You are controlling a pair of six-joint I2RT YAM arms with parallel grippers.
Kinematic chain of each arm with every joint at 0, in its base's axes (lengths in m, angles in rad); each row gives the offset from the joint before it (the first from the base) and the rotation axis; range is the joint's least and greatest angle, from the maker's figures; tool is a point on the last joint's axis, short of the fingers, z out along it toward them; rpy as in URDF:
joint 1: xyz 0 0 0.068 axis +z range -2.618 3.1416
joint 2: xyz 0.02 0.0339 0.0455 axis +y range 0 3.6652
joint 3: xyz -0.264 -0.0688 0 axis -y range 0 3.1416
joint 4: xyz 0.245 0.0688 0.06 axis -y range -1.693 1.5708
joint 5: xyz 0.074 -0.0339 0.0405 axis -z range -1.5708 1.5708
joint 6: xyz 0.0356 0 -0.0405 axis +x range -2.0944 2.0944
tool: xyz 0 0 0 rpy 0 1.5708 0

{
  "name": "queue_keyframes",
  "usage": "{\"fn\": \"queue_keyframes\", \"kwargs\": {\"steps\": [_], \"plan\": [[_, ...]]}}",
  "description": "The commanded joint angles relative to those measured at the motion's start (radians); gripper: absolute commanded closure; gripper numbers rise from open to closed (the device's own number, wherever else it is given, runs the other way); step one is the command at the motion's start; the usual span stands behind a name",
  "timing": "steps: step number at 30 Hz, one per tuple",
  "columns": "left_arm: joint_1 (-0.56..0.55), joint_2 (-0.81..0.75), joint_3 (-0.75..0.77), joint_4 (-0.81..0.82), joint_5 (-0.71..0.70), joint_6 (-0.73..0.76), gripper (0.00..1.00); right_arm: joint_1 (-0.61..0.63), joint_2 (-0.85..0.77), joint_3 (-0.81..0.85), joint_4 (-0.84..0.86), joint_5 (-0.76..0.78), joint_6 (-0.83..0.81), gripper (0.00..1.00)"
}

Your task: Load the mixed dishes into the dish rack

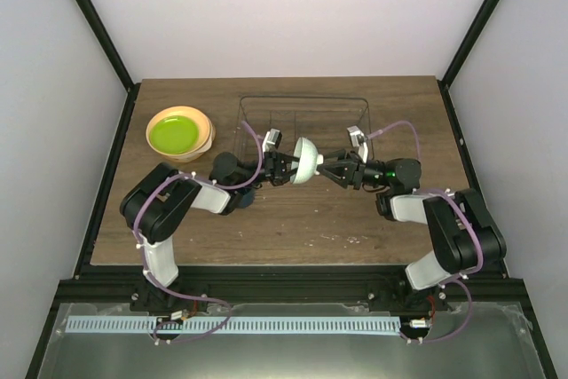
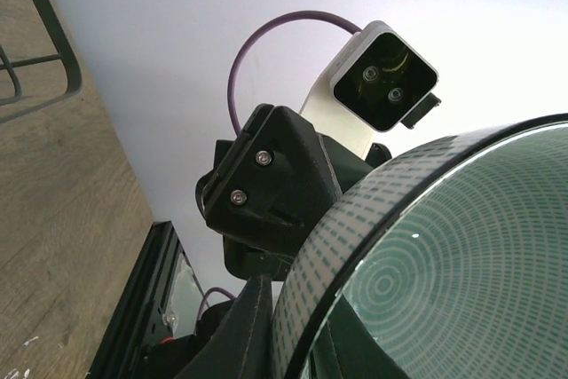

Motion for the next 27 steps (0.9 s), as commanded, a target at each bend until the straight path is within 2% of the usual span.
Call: {"fn": "queue_keyframes", "kwargs": {"steps": [1,5,12,16,22,27], "plan": [[-0.058,0.015,0.056,0.116,0.014,0.040,1.00,0.051,0.044,0.038,0.326,0.010,-0.004,0.50],[-0.060,0.032,0.049,0.116,0.019,0.046,1.00,0.053,0.070,0.060,0.325,0.013,-0.009,0.51],[-0.056,0.032,0.020,0.116,0.020,0.058,0.82,0.049,0.134,0.115,0.323,0.024,-0.013,0.54],[-0.033,0.020,0.001,0.117,0.022,0.055,0.66,0.026,0.155,0.130,0.323,0.021,-0.010,0.55],[0.029,-0.012,-0.034,0.116,0.033,0.051,0.62,-0.045,0.123,0.132,0.280,-0.001,-0.014,0.57],[0.063,-0.023,-0.048,0.116,0.045,0.039,0.52,-0.093,0.076,0.144,0.161,-0.017,-0.062,0.57]]}}
